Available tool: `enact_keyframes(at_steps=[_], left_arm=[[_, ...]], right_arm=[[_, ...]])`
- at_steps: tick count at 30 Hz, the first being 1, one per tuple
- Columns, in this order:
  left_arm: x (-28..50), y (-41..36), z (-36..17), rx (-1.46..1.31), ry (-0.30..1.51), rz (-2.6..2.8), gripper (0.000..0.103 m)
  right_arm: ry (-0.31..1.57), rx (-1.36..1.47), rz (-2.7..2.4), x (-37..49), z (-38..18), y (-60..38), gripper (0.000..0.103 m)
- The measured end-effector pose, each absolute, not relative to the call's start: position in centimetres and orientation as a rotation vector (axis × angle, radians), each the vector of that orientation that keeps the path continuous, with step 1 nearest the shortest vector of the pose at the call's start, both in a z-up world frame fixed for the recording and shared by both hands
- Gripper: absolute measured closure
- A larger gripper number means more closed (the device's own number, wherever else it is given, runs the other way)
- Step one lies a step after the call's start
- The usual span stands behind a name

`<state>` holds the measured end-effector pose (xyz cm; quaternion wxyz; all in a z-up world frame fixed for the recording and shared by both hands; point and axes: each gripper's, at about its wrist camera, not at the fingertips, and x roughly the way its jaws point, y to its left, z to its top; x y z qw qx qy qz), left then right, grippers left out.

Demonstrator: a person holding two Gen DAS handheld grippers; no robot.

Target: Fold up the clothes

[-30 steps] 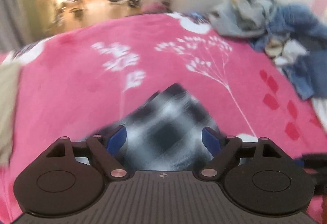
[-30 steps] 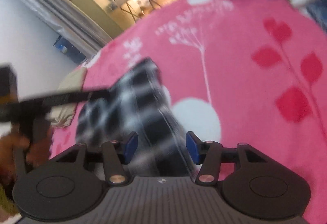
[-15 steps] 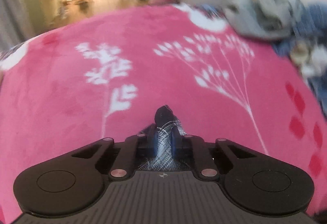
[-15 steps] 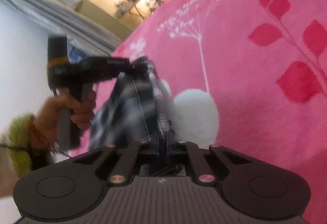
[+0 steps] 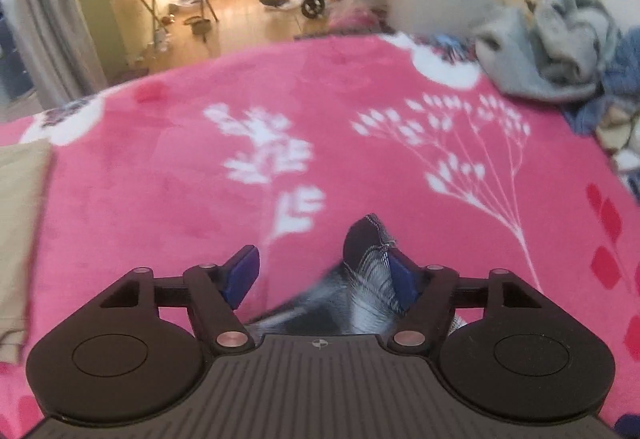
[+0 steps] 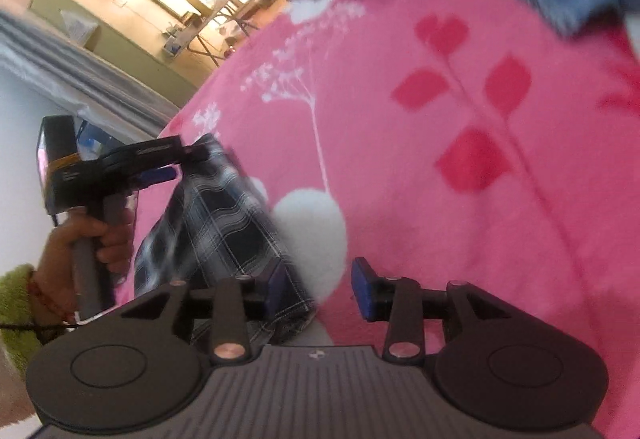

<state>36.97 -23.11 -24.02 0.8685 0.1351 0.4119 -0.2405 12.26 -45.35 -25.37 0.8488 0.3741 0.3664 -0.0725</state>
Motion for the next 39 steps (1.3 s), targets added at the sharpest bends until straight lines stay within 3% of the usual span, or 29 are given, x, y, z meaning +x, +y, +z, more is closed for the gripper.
enact_keyframes(at_steps=[8,15,26,31,35,36,39], left_arm=[[33.8,-16.3,-20.5,0.359,0.792,-0.440,0.029],[33.6,-12.6,-19.7,0.246,0.829,-0.403,0.029],[30.0,-9.4,-25.4,0.244,1.033,-0.332,0.030],[29.7,-7.5,-26.0,0.148,1.065,-0.310,0.030],[29.3,-6.5,-26.7,0.111,1.087,-0.305,0.029],[29.3,-6.3,-26.7,0.104,1.090,-0.307,0.029],[29.4,-5.6,-26.6,0.073,1.098,-0.306,0.029]], right_arm=[[0.732,0.602,-0.053,16.5,-22.5,-40.5,0.069],[0.724,0.541,-0.049,21.5,-21.8,-39.3,0.078],[0.860,0.510,-0.079,34.0,-24.9,-39.1,0.082],[0.805,0.483,0.089,32.9,-21.0,-37.4,0.082],[0.942,0.403,0.077,36.5,-24.2,-35.9,0.082],[0.957,0.399,0.044,37.4,-25.3,-36.1,0.087],[0.908,0.482,-0.012,38.5,-25.8,-37.2,0.089]])
